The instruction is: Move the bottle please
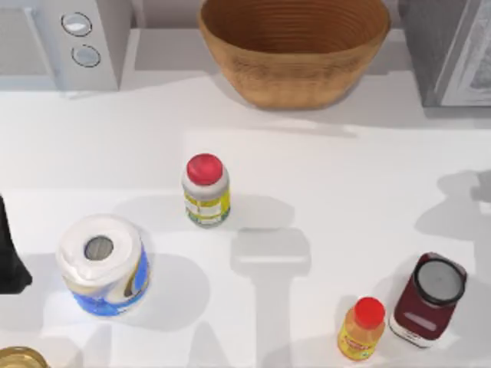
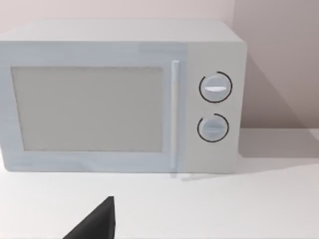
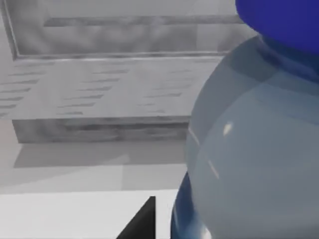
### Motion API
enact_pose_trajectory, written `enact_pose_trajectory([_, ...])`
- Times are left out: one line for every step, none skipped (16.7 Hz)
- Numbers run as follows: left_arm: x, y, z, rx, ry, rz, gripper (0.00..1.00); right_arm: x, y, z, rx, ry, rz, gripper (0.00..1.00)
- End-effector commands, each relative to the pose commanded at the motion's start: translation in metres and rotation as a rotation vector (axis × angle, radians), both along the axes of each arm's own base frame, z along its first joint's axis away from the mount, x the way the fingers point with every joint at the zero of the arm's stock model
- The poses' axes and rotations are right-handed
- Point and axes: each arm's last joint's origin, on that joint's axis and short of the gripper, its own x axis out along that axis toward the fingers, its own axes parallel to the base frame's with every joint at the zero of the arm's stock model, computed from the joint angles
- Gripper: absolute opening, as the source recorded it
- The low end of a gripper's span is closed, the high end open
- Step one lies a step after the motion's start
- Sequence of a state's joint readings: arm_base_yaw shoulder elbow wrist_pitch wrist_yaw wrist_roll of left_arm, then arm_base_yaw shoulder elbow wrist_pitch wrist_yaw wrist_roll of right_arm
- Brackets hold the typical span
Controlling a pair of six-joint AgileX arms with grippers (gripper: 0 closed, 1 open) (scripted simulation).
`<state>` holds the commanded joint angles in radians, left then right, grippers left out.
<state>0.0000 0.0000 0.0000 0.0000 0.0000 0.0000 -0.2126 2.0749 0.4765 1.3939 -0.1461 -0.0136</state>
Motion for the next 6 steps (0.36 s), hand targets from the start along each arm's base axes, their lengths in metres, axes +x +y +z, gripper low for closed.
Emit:
enact_pose_trajectory([0.0000, 0.0000, 0.0000, 0.000, 0.000, 0.000, 1.00, 0.0000, 0.0000, 0.0000, 0.000, 0.000, 0.000, 1.00])
enact_pose_trajectory([0.0000, 0.0000, 0.0000, 0.000, 0.000, 0.000, 1.00, 0.0000, 0.0000, 0.0000, 0.000, 0.000, 0.000, 1.00])
enact_pose_trajectory([0.0000, 0.0000, 0.0000, 0.000, 0.000, 0.000, 1.00, 0.0000, 0.0000, 0.0000, 0.000, 0.000, 0.000, 1.00])
enact_pose_trajectory([0.0000, 0.0000, 0.0000, 0.000, 0.000, 0.000, 1.00, 0.0000, 0.0000, 0.0000, 0.000, 0.000, 0.000, 1.00])
enact_pose_trajectory([0.0000, 0.0000, 0.0000, 0.000, 0.000, 0.000, 1.00, 0.0000, 0.0000, 0.0000, 0.000, 0.000, 0.000, 1.00])
enact_pose_trajectory([0.0000, 0.0000, 0.0000, 0.000, 0.000, 0.000, 1.00, 0.0000, 0.0000, 0.0000, 0.000, 0.000, 0.000, 1.00])
